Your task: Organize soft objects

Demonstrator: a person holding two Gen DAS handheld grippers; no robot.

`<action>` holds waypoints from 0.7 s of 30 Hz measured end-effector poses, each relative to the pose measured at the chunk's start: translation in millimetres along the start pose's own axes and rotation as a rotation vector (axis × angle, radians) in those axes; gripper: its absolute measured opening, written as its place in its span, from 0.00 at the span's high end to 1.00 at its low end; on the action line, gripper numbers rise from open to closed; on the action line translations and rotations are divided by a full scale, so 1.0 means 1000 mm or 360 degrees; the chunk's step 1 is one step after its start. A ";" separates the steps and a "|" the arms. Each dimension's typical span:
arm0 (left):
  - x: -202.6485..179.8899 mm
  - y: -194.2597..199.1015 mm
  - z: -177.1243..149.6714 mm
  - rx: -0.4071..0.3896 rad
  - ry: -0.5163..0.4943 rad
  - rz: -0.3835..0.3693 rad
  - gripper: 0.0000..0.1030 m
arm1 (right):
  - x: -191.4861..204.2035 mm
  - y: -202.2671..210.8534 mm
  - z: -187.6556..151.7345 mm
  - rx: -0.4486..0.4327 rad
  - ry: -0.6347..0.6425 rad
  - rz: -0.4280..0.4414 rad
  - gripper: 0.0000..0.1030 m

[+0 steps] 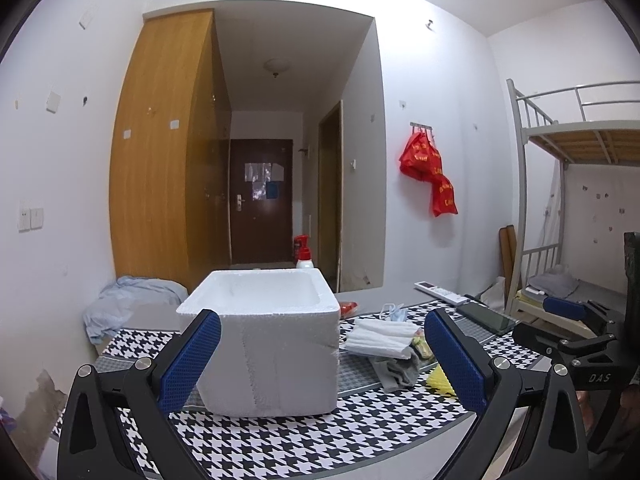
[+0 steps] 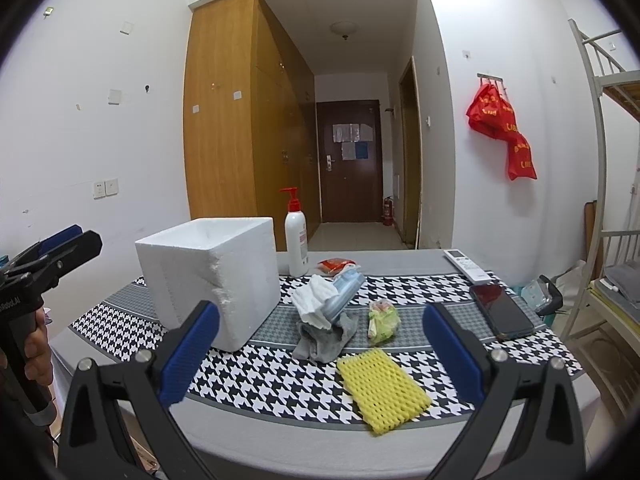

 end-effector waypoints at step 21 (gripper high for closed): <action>0.000 -0.004 0.003 0.0015 0.0004 -0.0013 0.01 | -0.001 -0.002 -0.002 0.0007 0.0001 -0.0010 0.00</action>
Point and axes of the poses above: each gripper's, at about its wrist camera, not at the fingertips, and y roughly against the way its jaws point, x to its left, z to its top, the point moved 7 cm from there along -y, roughly the way its jaws point, and after that the axes turned 5 degrees about y, right-handed, at the moved point
